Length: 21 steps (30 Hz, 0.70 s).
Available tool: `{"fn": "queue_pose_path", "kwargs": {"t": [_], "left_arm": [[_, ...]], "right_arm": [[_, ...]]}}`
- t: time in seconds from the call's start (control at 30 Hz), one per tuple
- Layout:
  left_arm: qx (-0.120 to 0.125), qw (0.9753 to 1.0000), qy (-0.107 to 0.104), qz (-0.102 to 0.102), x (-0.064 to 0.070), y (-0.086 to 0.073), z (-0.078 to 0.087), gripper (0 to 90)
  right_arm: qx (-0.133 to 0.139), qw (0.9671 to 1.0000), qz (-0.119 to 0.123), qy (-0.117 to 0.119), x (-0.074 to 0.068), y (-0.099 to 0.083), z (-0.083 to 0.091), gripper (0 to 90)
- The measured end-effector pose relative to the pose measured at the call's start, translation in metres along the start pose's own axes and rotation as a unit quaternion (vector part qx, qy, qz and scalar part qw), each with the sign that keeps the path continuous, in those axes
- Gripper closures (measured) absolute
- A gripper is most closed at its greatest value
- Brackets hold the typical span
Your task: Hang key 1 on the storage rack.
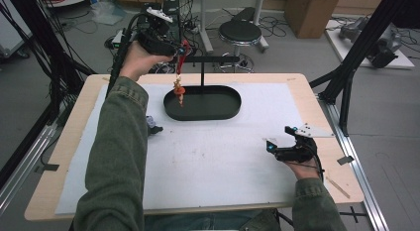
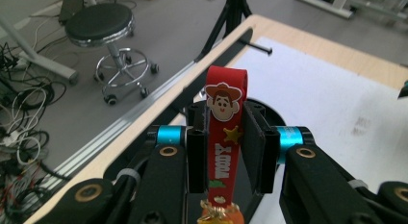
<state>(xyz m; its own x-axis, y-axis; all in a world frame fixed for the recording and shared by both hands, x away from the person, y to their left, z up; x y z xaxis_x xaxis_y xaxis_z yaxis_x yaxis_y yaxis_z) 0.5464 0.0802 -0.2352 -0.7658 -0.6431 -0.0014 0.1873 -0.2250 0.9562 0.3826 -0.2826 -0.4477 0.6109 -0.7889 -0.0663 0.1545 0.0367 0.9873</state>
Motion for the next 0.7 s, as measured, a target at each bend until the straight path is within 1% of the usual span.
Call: {"fn": "queue_pose_path", "kwargs": {"t": [0.03,0.07,0.1,0.13,0.17,0.2,0.27,0.3,0.4,0.43,0.47,0.53,0.6,0.63,0.7], "left_arm": [[0.000,1.0000,0.000,0.000,0.000,0.000,0.000,73.2],[-0.002,1.0000,0.002,-0.006,-0.002,0.004,-0.003,73.2],[-0.002,1.0000,0.002,-0.006,-0.002,0.004,-0.003,73.2],[-0.007,0.9999,0.004,-0.013,-0.003,0.007,-0.007,73.2],[-0.007,0.9999,0.004,-0.013,-0.003,0.007,-0.007,73.3],[-0.007,0.9997,0.012,-0.021,-0.004,0.012,-0.009,73.3],[-0.008,0.9997,0.014,-0.020,-0.005,0.014,-0.011,73.3],[-0.013,0.9994,0.019,-0.024,-0.006,0.015,-0.013,73.3],[-0.016,0.9993,0.025,-0.024,-0.006,0.015,-0.018,73.3],[-0.018,0.9992,0.025,-0.025,-0.005,0.016,-0.023,73.4],[-0.018,0.9992,0.025,-0.025,-0.005,0.016,-0.023,73.3],[-0.023,0.9990,0.025,-0.027,-0.004,0.015,-0.029,73.3],[-0.023,0.9992,0.022,-0.025,-0.003,0.015,-0.031,73.4],[-0.025,0.9991,0.020,-0.027,-0.003,0.015,-0.032,73.5],[-0.027,0.9990,0.023,-0.027,-0.003,0.014,-0.035,73.6]], "right_arm": [[-0.002,1.0000,-0.002,-0.001,0.000,0.000,0.000,0.4],[-0.002,1.0000,-0.004,-0.001,0.001,-0.001,0.000,0.4],[-0.003,1.0000,-0.005,-0.002,0.001,-0.001,0.000,0.4],[-0.002,1.0000,-0.003,-0.002,0.002,-0.001,0.000,0.4],[-0.002,1.0000,-0.003,-0.002,0.002,-0.001,0.000,0.4],[-0.002,1.0000,-0.001,-0.002,0.003,-0.001,0.000,0.4],[-0.002,1.0000,-0.003,-0.003,0.003,-0.001,0.000,0.4],[-0.002,1.0000,-0.003,-0.003,0.003,-0.001,0.000,0.4],[-0.002,1.0000,-0.004,-0.004,0.003,-0.001,0.001,0.4],[-0.002,1.0000,-0.005,-0.004,0.002,-0.001,0.001,0.4],[-0.002,1.0000,-0.005,-0.004,0.002,-0.001,0.001,0.4],[0.002,1.0000,-0.004,-0.004,0.003,0.000,0.001,0.4],[0.001,1.0000,-0.008,-0.004,0.003,0.000,0.002,0.4],[0.002,1.0000,-0.005,-0.004,0.003,0.000,0.002,0.4],[0.003,1.0000,-0.009,-0.004,0.002,0.000,0.003,0.4]]}}
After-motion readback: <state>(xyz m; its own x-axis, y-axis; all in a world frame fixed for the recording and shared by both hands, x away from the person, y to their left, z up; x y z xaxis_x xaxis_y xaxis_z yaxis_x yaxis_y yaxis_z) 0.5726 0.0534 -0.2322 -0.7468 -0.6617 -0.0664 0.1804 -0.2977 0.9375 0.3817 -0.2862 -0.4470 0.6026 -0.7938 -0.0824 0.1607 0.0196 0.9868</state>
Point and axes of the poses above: each handheld gripper's, and its own axes: z roughly backward along the jaws, y roughly out of its top, x roughly to its right, the point moved 7 cm from there along -z, roughly forward along the jaws, and after that the axes turned 15 degrees about x, right-handed, at the moved point
